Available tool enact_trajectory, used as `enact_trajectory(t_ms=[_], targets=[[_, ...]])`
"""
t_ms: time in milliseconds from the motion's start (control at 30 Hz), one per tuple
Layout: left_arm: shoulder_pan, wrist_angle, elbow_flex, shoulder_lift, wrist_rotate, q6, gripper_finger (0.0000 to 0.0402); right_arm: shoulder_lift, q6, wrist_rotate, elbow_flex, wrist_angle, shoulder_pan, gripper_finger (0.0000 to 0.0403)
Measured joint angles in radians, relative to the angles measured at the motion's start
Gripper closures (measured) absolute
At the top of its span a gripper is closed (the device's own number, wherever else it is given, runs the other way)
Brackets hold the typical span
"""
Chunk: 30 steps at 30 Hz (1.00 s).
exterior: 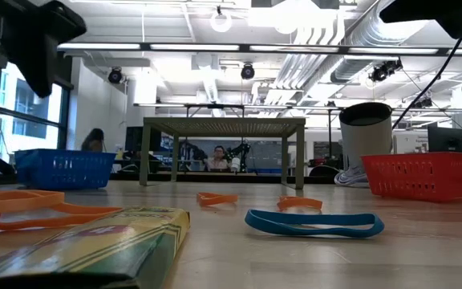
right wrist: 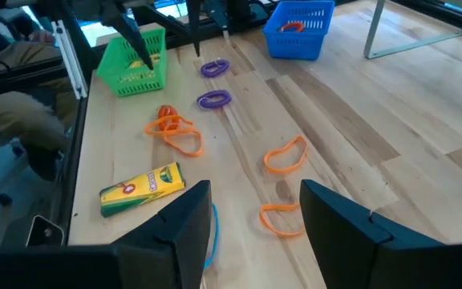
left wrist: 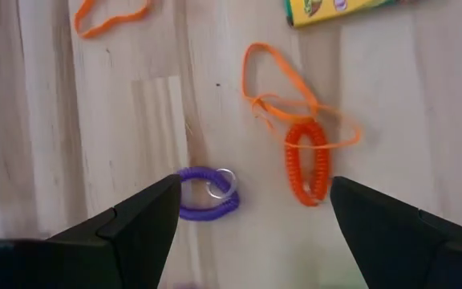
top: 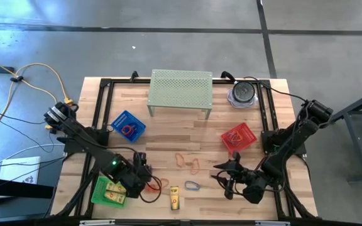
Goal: Pick & Place Office Desk Supplies
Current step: Put the purple spring keychain into the blue bin
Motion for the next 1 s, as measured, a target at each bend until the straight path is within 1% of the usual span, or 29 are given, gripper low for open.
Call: enact_trajectory(t_ms=[100,200,300,467,567,667,733,800,900,1000], targets=[[0.013,0.001,0.0,0.013,-0.005,0.066,0.0089,0.0,0.006,0.0,0.0,0.009,0.0,0.0222],[0.024,-0.001,0.0,0.017,-0.032,0.108,0.0089,0.0,0.007,-0.003,0.0,0.032,0.0,0.0222],[0.049,-0.003,0.0,0.017,-0.032,0.102,0.0089,0.0,0.005,-0.025,0.0,0.035,0.0,0.0222],[0.078,-0.058,0.0,0.017,0.017,0.067,0.0089,0.0,0.005,-0.022,0.0,0.035,0.0,0.0222],[0.088,-0.092,0.0,0.017,0.017,0.005,0.0089,0.0,0.004,-0.023,0.0,0.035,0.0,0.0222],[0.102,-0.091,-0.008,0.017,0.014,-0.072,0.0089,0.0,0.004,-0.023,0.0,0.035,0.0,0.0222],[0.113,-0.092,-0.023,0.017,-0.007,-0.149,0.0089,0.0,0.004,-0.023,0.0,0.035,0.0,0.0222],[0.121,-0.09,-0.042,0.017,-0.03,-0.26,0.0089,0.0,0.004,-0.023,0.0,0.034,0.0,0.0222],[0.133,-0.079,-0.082,0.017,-0.03,-0.416,0.0089,0.0,0.004,-0.023,0.0,0.034,0.0,0.0222],[0.139,-0.073,-0.101,0.017,-0.03,-0.477,0.0089,0.0,-0.004,-0.022,0.0,0.034,0.0,0.0222]])
